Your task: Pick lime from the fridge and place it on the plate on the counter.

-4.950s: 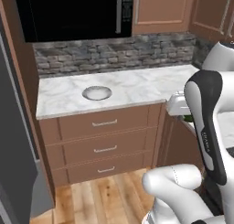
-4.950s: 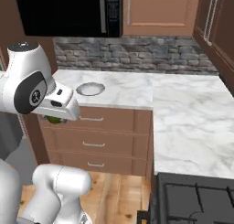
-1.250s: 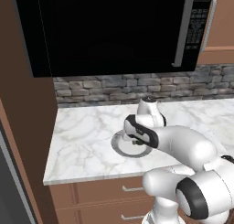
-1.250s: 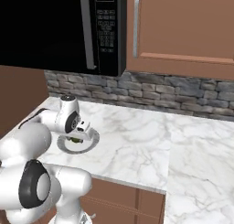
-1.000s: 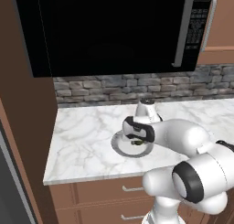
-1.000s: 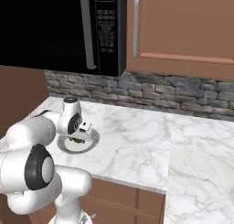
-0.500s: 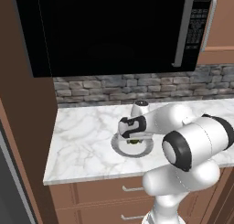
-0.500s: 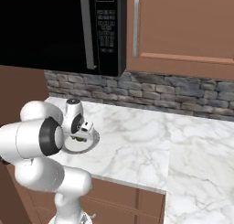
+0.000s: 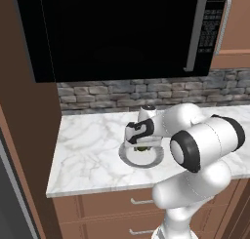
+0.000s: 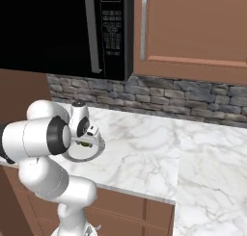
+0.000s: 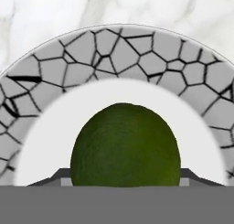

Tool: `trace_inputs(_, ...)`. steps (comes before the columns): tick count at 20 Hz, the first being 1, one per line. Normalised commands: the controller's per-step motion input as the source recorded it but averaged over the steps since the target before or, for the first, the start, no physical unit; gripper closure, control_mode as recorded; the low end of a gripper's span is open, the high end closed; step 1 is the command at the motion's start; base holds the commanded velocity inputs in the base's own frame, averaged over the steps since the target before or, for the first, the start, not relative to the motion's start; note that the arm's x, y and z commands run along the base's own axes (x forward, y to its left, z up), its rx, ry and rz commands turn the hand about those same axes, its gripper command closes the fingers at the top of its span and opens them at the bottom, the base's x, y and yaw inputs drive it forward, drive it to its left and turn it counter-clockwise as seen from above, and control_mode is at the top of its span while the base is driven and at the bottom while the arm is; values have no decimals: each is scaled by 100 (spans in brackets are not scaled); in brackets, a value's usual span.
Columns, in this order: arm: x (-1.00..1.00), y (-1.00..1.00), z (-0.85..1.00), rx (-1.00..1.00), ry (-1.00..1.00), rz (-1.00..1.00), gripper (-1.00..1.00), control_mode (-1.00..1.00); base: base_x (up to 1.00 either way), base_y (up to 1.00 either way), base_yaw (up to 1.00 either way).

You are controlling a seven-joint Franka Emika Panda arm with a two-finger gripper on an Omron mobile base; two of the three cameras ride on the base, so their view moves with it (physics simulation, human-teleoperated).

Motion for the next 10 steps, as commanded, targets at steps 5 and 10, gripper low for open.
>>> trace_inputs(5, 0, 0, 0, 0, 0, 0, -100, -100, 0, 0, 0)
trace_inputs(10, 0, 0, 0, 0, 0, 0, -100, -100, 0, 0, 0)
